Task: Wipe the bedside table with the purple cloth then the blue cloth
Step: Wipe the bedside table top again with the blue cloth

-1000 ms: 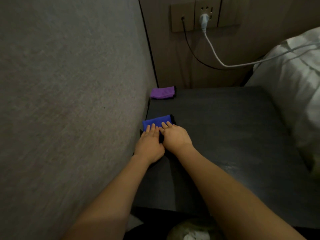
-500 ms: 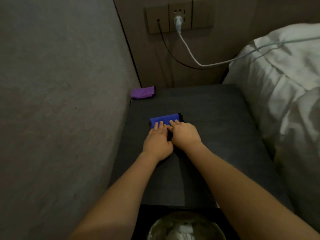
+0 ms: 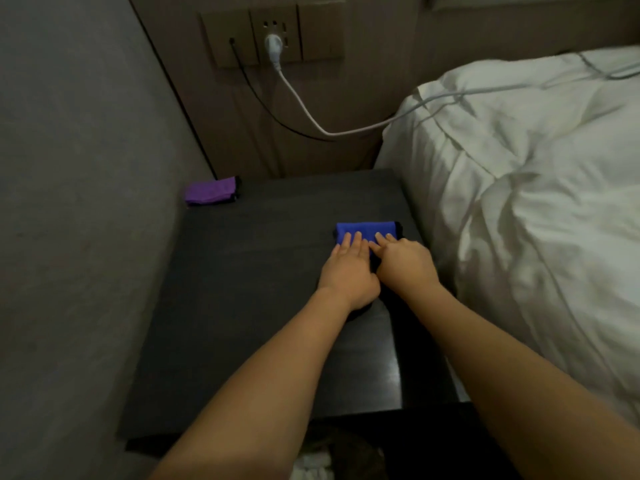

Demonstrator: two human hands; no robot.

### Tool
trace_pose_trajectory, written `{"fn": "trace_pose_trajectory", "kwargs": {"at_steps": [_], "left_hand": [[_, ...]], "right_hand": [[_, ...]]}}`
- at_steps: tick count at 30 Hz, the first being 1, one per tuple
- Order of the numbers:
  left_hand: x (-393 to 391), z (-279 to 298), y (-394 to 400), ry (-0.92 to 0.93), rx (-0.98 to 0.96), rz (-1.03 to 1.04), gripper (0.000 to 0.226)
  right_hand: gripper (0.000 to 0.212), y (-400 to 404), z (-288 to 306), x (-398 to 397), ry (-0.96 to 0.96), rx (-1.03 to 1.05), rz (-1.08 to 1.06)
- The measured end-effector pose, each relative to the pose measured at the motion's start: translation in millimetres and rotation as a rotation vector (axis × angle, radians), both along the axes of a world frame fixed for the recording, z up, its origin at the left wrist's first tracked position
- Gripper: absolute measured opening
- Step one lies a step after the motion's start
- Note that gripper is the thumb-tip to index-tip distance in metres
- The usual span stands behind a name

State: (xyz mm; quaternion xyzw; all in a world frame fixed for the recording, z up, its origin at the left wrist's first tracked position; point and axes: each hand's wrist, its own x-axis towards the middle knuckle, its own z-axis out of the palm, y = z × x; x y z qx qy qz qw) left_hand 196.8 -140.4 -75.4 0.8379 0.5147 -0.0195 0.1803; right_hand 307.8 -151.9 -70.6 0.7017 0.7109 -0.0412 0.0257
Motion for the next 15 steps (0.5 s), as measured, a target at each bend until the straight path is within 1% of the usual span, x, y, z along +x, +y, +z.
{"fn": "trace_pose_trajectory", "kwargs": {"at_steps": [6, 12, 15], "left_hand": [[27, 2, -12, 0.016, -0.001, -0.068, 0.070], [32, 5, -24, 0.018, -0.005, -0.097, 0.070], [29, 6, -27, 0.049, 0.002, -0.115, 0.071]], "right_hand": [[0.054, -18, 0, 27, 0.006, -0.008, -0.037], [0.051, -33, -2, 29, -0.006, 0.004, -0.072], [0.048, -36, -2, 23, -0.023, 0.013, -0.066]]}}
